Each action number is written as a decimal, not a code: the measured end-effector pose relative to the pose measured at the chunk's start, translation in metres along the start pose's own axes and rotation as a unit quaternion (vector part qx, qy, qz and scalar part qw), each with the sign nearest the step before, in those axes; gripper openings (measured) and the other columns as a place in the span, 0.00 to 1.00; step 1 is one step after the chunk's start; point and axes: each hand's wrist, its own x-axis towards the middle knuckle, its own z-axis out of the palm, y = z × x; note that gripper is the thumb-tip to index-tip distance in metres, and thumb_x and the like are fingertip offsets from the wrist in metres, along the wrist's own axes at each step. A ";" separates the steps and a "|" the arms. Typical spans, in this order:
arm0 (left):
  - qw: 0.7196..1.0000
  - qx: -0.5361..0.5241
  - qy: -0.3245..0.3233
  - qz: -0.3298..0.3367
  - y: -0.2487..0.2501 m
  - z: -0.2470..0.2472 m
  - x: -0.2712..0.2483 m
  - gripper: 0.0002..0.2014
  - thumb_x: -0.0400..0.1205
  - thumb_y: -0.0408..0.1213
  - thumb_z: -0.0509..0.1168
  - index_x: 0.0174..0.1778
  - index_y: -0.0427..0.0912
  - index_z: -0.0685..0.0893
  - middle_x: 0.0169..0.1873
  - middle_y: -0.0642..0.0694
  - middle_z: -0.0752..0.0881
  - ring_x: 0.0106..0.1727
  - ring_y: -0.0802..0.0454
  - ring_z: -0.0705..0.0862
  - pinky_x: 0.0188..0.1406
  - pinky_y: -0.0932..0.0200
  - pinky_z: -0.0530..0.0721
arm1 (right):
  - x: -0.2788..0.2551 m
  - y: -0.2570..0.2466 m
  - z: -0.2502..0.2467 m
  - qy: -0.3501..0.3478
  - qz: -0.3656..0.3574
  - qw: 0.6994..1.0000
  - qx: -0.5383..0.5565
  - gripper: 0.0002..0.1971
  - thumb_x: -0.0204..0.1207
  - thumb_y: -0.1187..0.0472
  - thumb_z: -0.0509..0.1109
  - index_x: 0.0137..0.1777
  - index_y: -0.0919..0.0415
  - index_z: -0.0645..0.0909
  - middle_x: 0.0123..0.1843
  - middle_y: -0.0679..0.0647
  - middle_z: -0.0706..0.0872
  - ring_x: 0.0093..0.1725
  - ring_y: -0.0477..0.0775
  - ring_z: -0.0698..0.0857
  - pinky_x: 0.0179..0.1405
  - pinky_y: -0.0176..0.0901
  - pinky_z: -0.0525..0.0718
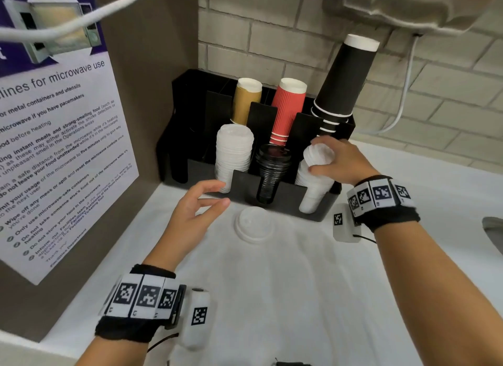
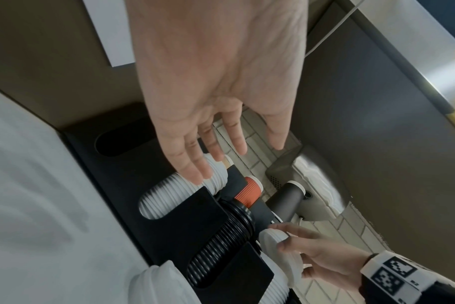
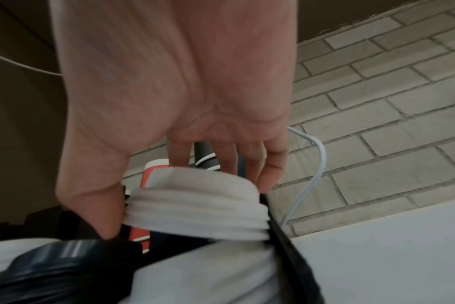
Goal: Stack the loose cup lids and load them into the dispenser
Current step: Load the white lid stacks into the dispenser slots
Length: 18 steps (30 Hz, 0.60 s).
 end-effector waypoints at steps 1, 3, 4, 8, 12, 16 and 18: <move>1.000 0.000 0.001 0.000 0.000 0.000 0.000 0.16 0.72 0.52 0.69 0.57 0.62 0.83 0.55 0.69 0.83 0.53 0.61 0.85 0.65 0.40 0.83 | 0.001 -0.001 0.002 -0.006 0.002 1.000 -0.006 0.33 0.68 0.55 0.78 0.73 0.44 0.72 0.66 0.61 0.76 0.65 0.62 0.77 0.61 0.46 0.75; 1.000 -0.001 0.002 -0.001 0.002 0.001 0.001 0.16 0.73 0.51 0.69 0.57 0.60 0.83 0.54 0.70 0.84 0.53 0.61 0.84 0.65 0.40 0.83 | 0.001 0.000 0.008 -0.020 0.013 0.999 -0.026 0.33 0.69 0.53 0.77 0.74 0.42 0.70 0.66 0.61 0.74 0.65 0.65 0.77 0.65 0.52 0.76; 1.000 -0.001 0.003 -0.001 0.003 0.001 0.002 0.16 0.73 0.50 0.69 0.57 0.60 0.83 0.54 0.71 0.84 0.53 0.61 0.84 0.65 0.39 0.82 | 0.002 0.000 0.012 -0.024 0.021 0.999 -0.041 0.33 0.70 0.51 0.75 0.74 0.41 0.69 0.67 0.60 0.73 0.65 0.66 0.76 0.68 0.56 0.75; 1.000 0.002 0.003 -0.002 0.005 0.002 0.002 0.16 0.73 0.51 0.69 0.58 0.59 0.83 0.54 0.71 0.84 0.53 0.61 0.84 0.64 0.39 0.83 | 0.002 -0.001 0.026 -0.007 0.045 0.997 -0.058 0.27 0.76 0.42 0.67 0.75 0.38 0.66 0.71 0.58 0.71 0.69 0.67 0.73 0.71 0.62 0.69; 1.000 0.004 0.004 -0.001 0.006 0.001 0.002 0.16 0.73 0.51 0.69 0.57 0.60 0.83 0.54 0.70 0.83 0.53 0.62 0.84 0.64 0.40 0.83 | 0.000 0.000 0.035 0.024 0.038 0.999 -0.012 0.27 0.72 0.48 0.71 0.72 0.40 0.72 0.69 0.58 0.71 0.69 0.65 0.73 0.70 0.61 0.72; 1.000 0.004 0.007 -0.003 0.006 0.000 0.004 0.14 0.73 0.52 0.69 0.56 0.63 0.84 0.55 0.69 0.83 0.53 0.62 0.84 0.62 0.40 0.83 | -0.003 0.002 0.045 0.031 0.035 0.999 -0.008 0.29 0.70 0.49 0.74 0.73 0.42 0.74 0.70 0.58 0.72 0.70 0.64 0.73 0.70 0.58 0.72; 1.000 0.006 0.010 -0.005 0.005 -0.001 0.004 0.13 0.73 0.52 0.69 0.54 0.66 0.84 0.55 0.70 0.83 0.53 0.63 0.84 0.62 0.41 0.83 | -0.003 0.004 0.044 0.023 0.032 0.999 -0.018 0.32 0.72 0.49 0.73 0.77 0.42 0.71 0.74 0.58 0.71 0.73 0.65 0.70 0.71 0.59 0.69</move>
